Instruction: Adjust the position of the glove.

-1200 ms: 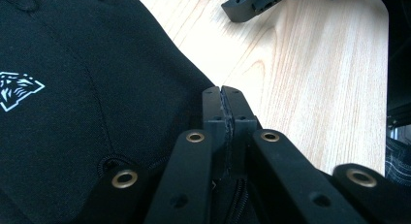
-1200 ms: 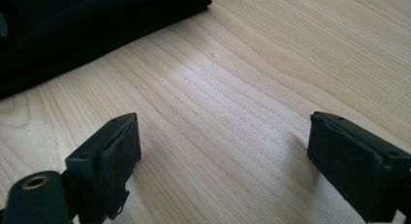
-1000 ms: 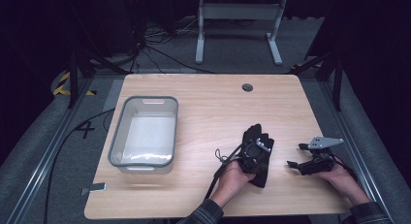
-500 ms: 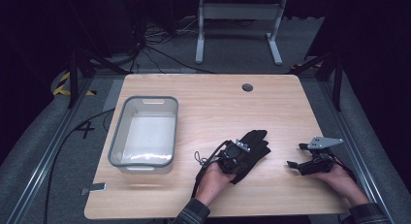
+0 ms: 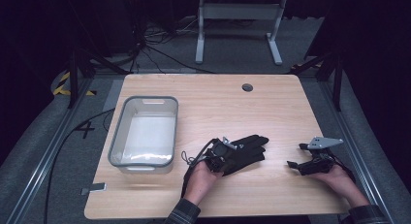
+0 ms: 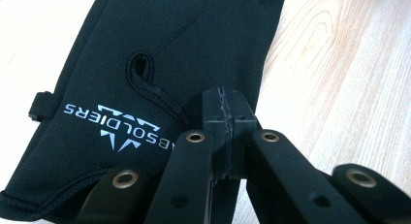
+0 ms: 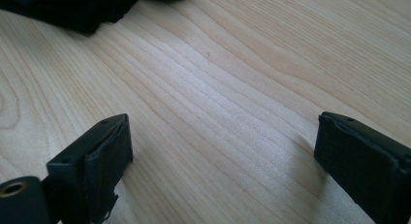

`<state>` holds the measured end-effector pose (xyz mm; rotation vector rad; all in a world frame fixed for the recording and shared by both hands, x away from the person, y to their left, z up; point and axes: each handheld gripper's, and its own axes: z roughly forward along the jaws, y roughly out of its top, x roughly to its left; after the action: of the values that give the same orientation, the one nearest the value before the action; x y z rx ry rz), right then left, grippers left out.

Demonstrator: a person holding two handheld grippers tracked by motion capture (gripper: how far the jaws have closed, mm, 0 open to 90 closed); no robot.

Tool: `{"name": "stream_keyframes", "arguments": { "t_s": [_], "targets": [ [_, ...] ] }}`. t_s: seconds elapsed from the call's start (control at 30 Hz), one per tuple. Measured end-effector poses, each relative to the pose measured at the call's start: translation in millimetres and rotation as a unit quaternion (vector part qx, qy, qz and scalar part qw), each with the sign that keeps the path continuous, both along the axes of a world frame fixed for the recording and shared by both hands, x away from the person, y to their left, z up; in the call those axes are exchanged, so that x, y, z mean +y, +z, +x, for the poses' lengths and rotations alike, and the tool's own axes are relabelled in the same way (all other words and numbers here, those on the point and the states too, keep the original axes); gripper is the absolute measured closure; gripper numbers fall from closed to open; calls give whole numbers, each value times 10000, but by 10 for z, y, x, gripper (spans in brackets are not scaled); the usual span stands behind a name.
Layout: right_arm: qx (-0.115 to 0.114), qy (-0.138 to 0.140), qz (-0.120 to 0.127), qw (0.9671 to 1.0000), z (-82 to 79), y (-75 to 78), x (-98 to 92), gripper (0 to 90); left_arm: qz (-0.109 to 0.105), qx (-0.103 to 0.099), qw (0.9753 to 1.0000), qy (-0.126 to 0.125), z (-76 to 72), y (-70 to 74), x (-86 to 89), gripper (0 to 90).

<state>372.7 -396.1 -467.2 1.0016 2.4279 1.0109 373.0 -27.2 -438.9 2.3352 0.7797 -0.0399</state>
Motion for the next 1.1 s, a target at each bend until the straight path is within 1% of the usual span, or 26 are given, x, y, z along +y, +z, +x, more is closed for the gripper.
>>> {"name": "stream_keyframes", "arguments": {
  "t_s": [0.13, 0.17, 0.23, 0.27, 0.33, 0.4, 0.43, 0.47, 0.53, 0.63, 0.67, 0.7, 0.73, 0.83, 0.9, 1.03, 1.1],
  "targets": [
    [14, 30, 10, 10000, 11, -1, 0, 62, -43, -42, 10000, -32, -5, 51, 12, 847],
    [17, 30, 10, 10000, 11, -1, 0, 62, -66, -94, 9999, -72, 3, 70, 13, 815],
    [16, 30, 10, 10000, 11, -1, 0, 62, -49, -106, 9999, -105, 7, 86, 15, 748],
    [17, 29, 10, 10000, 11, -1, 0, 62, -55, -165, 9997, -144, 16, 115, 21, 715],
    [17, 29, 9, 10000, 11, -1, 1, 62, -35, -244, 9996, -139, 33, 148, 37, 647],
    [18, 29, 10, 10000, 11, -1, 1, 61, -22, -270, 9995, -158, 53, 168, 46, 570],
    [18, 29, 10, 10000, 11, -1, 1, 61, -22, -270, 9995, -158, 53, 168, 46, 547],
    [17, 28, 11, 10000, 11, -1, 1, 61, -41, -305, 9994, -165, 67, 182, 53, 547],
    [16, 29, 10, 10000, 11, -1, 0, 61, -89, -333, 9992, -184, 99, 203, 63, 481],
    [17, 30, 10, 10000, 11, -1, 0, 61, -120, -411, 9987, -275, 155, 231, 69, 412],
    [17, 30, 10, 10000, 11, -1, 0, 61, -146, -434, 9986, -280, 179, 243, 65, 392],
    [14, 34, 6, 10000, 13, -1, 1, 59, -154, -474, 9983, -316, 222, 261, 62, 353],
    [8, 40, 3, 10000, 16, -1, 1, 58, -161, -464, 9983, -324, 235, 266, 57, 335],
    [15, 46, 0, 10000, 15, -1, 1, 58, -154, -544, 9977, -370, 283, 278, 33, 276],
    [14, 38, 5, 10000, 15, -1, 2, 58, -152, -527, 9976, -416, 311, 269, 12, 235],
    [14, 45, 0, 10000, 16, -1, 1, 58, -155, -530, 9974, -465, 341, 237, -26, 204],
    [14, 47, -1, 10000, 16, -1, 0, 58, -76, -506, 9974, -505, 363, 202, -60, 183]
  ]
}}
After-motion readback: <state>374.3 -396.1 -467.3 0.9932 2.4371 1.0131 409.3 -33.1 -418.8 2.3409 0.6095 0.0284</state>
